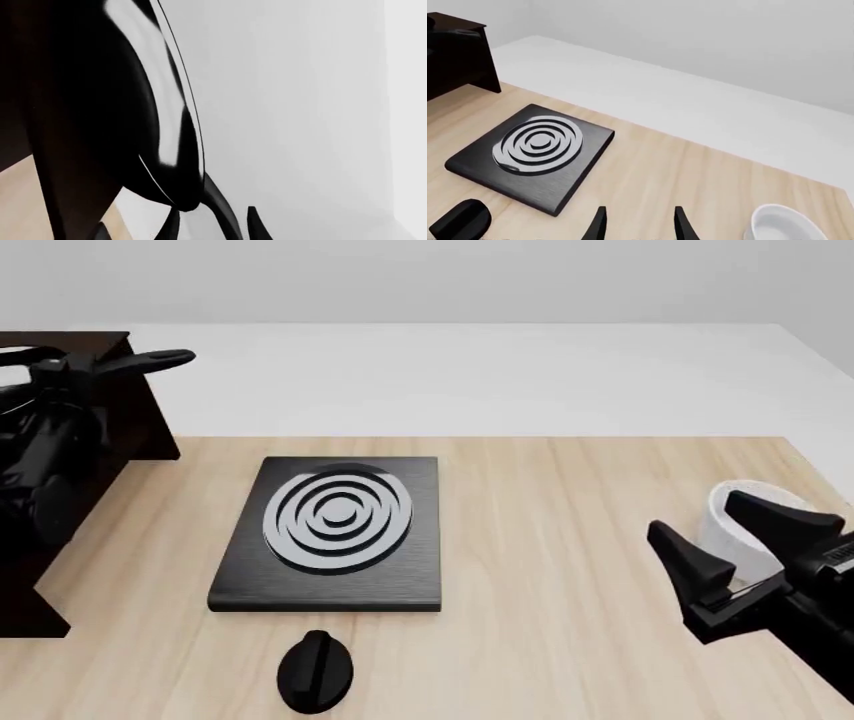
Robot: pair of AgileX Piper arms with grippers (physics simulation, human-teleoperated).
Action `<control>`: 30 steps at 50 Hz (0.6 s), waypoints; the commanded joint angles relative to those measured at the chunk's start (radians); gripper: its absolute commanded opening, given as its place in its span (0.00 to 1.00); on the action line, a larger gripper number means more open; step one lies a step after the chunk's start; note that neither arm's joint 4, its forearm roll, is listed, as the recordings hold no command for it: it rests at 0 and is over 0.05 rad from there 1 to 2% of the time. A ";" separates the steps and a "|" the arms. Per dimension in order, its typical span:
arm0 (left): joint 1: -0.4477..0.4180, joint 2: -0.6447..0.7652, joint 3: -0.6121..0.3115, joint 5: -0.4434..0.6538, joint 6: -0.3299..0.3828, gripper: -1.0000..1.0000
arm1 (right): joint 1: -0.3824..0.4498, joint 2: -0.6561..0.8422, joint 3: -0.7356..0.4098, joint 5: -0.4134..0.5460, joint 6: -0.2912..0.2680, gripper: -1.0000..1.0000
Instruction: Put the frying pan on the cabinet shelf.
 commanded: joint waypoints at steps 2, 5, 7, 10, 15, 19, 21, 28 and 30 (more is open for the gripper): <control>-0.026 -0.095 0.072 0.005 0.032 1.00 | -0.006 -0.009 0.015 0.001 0.006 1.00; -0.034 -0.128 0.089 0.016 0.046 1.00 | -0.008 -0.013 0.019 0.002 0.006 1.00; -0.042 -0.149 0.103 0.021 0.043 1.00 | -0.007 -0.017 0.020 0.006 0.006 1.00; -0.047 -0.200 0.113 0.062 0.071 1.00 | -0.010 -0.023 0.019 0.011 0.006 1.00; -0.079 -0.266 0.129 0.135 0.116 1.00 | -0.011 -0.026 0.023 0.013 0.009 1.00; -0.092 -0.340 0.128 0.211 0.214 1.00 | -0.013 -0.039 0.034 0.017 0.013 1.00; -0.093 -0.364 0.131 0.234 0.247 1.00 | -0.017 -0.049 0.038 0.020 0.012 1.00; -0.117 -0.469 0.164 0.322 0.335 1.00 | -0.031 -0.090 0.036 0.040 0.008 1.00; -0.119 -0.508 0.151 0.373 0.398 1.00 | -0.035 -0.098 0.032 0.045 0.006 1.00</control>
